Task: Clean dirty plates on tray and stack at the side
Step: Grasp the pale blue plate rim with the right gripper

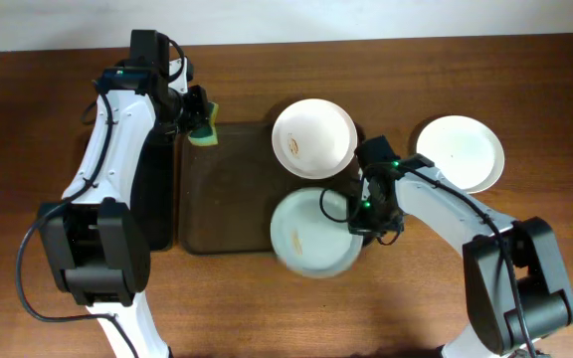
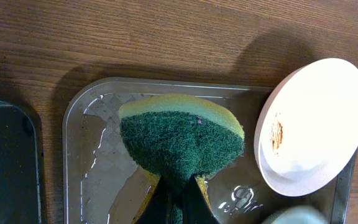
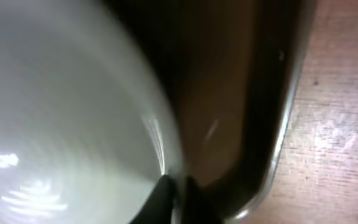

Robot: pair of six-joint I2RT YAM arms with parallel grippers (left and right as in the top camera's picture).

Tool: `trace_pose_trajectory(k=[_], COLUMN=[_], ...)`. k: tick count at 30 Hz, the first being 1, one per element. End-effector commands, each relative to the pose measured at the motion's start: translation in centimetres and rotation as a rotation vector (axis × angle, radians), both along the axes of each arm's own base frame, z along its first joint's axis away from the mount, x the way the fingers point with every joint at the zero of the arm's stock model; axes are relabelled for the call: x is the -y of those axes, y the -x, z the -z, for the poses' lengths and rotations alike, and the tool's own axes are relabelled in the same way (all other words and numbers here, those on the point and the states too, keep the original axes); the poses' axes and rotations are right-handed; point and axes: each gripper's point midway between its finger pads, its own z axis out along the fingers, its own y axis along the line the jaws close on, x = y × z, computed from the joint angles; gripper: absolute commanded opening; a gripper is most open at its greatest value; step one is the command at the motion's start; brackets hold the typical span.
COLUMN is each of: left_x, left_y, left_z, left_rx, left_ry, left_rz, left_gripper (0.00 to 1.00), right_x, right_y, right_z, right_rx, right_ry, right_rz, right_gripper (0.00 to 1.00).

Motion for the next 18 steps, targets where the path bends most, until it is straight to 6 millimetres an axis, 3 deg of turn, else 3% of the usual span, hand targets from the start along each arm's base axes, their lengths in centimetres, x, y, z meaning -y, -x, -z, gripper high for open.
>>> trace_pose_trajectory(k=[1, 4, 5, 7, 11, 13, 16, 18], left_x=[0.1, 0.1, 0.1, 0.0, -0.8, -0.8, -0.8, -0.8], left_y=[0.0, 0.0, 0.0, 0.1, 1.1, 1.7, 1.9, 1.8], left_z=[0.0, 0.0, 0.0, 0.0, 0.6, 0.8, 0.8, 0.9], left_rx=[-0.001, -0.001, -0.001, -0.003, -0.052, -0.078, -0.084, -0.084], left_ry=[-0.003, -0.003, -0.003, -0.003, -0.046, -0.048, -0.048, -0.048], left_rz=[-0.007, -0.007, -0.007, -0.009, -0.024, -0.024, -0.024, -0.024], left_gripper=[0.01, 0.01, 0.01, 0.01, 0.01, 0.01, 0.01, 0.01], right_x=[0.0, -3.1, -6.7, -10.5, -15.0, -16.0, -16.7, -16.7], right_y=[1.0, 0.4, -1.2, -2.9, -5.9, -6.4, -5.5, -5.5], right_z=[0.1, -3.3, -5.7, -6.8, -6.8, -4.9, -2.4, -2.3], right_rx=[-0.036, -0.001, 0.089, 0.213, 0.459, 0.468, 0.381, 0.38], right_ry=[0.018, -0.002, -0.04, -0.081, -0.043, -0.031, -0.045, -0.045], right_rz=[-0.008, -0.052, -0.063, -0.017, 0.119, 0.157, 0.147, 0.146], right_gripper=[0.04, 0.04, 0.04, 0.04, 0.04, 0.04, 0.06, 0.31])
